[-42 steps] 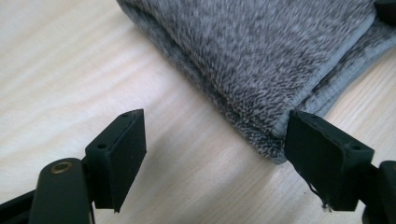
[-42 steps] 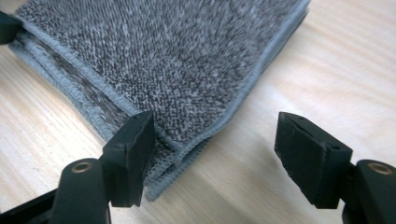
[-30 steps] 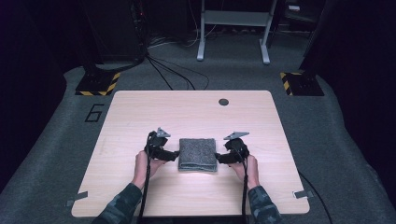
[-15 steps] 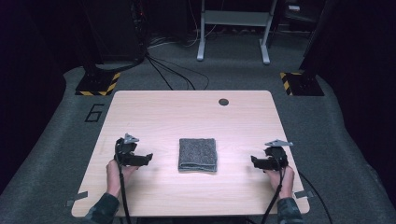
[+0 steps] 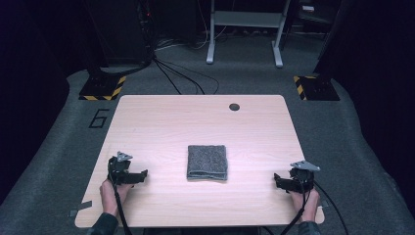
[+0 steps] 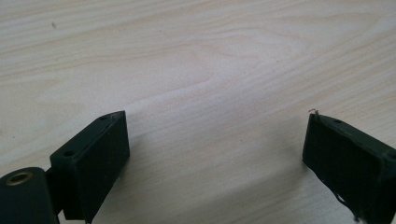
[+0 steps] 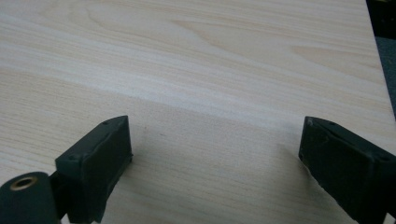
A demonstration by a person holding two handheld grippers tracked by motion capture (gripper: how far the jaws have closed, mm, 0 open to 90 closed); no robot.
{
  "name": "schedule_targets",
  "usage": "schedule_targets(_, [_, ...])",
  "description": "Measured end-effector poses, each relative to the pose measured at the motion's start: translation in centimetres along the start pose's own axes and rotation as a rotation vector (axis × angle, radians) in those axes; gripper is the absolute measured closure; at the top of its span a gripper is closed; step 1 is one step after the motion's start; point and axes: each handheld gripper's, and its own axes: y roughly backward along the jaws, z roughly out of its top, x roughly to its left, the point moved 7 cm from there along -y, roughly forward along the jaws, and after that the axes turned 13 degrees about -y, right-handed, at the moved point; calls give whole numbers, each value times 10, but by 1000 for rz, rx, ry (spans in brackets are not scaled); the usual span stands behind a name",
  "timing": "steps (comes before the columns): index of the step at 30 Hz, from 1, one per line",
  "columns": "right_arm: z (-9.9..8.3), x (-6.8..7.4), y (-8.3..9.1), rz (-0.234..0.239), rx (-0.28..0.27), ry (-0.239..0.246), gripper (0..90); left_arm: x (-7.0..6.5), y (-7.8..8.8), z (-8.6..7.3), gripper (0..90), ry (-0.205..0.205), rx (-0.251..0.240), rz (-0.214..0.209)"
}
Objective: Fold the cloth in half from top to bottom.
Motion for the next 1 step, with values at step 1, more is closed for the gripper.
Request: schedule_targets(1, [0,0,0,-4,0,0,77,0,-1,0,75,6,-13,14])
